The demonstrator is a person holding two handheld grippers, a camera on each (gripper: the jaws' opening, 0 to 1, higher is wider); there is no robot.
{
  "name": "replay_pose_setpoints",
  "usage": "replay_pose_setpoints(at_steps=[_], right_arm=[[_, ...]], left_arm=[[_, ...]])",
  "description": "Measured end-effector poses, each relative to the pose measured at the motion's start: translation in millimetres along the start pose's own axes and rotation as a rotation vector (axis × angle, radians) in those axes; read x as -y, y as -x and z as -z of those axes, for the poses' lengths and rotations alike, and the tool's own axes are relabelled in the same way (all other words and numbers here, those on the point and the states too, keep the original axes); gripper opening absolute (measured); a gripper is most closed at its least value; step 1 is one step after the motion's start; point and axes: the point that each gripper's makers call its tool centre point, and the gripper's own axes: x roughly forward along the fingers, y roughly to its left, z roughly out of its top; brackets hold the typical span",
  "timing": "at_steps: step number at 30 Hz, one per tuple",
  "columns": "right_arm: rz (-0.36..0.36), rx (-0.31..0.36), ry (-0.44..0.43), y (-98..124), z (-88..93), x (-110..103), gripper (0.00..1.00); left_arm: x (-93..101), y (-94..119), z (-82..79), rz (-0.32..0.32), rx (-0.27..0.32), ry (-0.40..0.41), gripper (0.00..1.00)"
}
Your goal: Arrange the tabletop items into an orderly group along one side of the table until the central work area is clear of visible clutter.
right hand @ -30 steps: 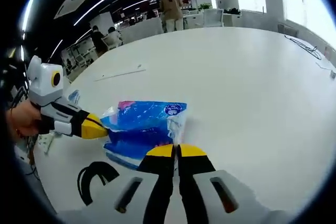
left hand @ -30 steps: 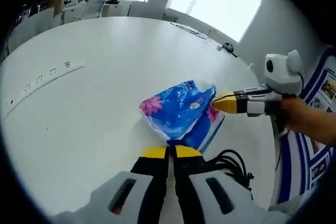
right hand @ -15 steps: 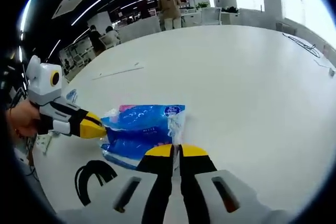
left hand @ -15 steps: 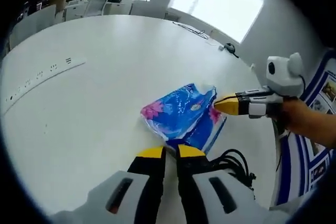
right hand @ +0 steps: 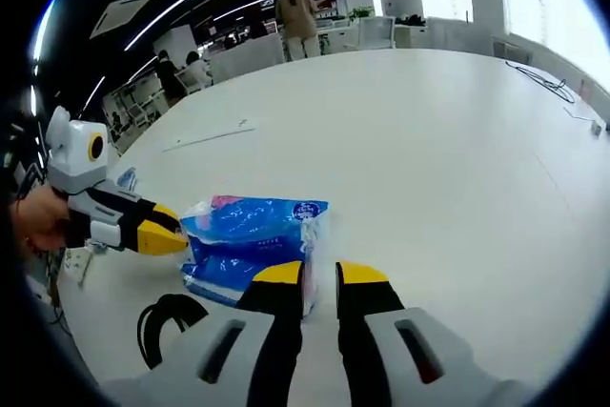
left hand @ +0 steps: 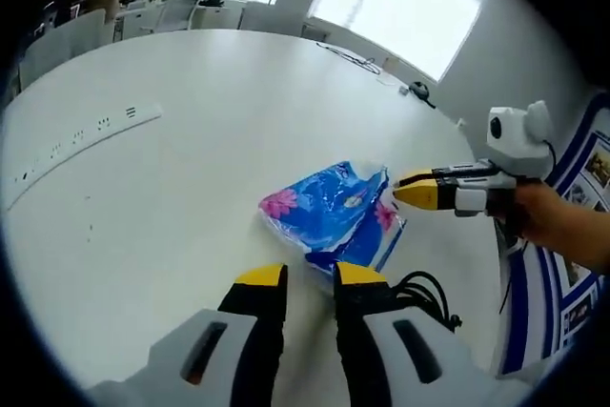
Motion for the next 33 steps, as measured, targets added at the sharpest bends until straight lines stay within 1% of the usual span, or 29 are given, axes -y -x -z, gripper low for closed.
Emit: replay_pose_setpoints(at_steps=[4,8,14,22,27,33], right_arm=[[0.005,0.006,-0.002,3,-1.6,-1,0.12],[0.01,0.014,-0.004,6,-3.7,-1,0.14],[0.016,0.021,-0.009,12,-5.4,-2,0.17],[0.017,0.042,-0.022,20,-10.6,-6,0.22],[0.023,0.052,-0.023,26,-14.3,-7,0.25],[0.024,0.069,-0.029,35,-19.8,-9,0.27]], left_arm=[[2.1,2,-0.7,0.001,0.003,-0.007,0.24],[3.1,4,-1.8,-0.003,0.008,-0.014,0.32],[5.8,9,-4.2,-0.003,0.014,-0.019,0.37],[8.7,17,-7.8,-0.006,0.023,-0.032,0.42],[11.4,24,-12.8,-0.01,0.033,-0.044,0.45],[14.9,30,-16.0,-0.009,0.037,-0.055,0.49]])
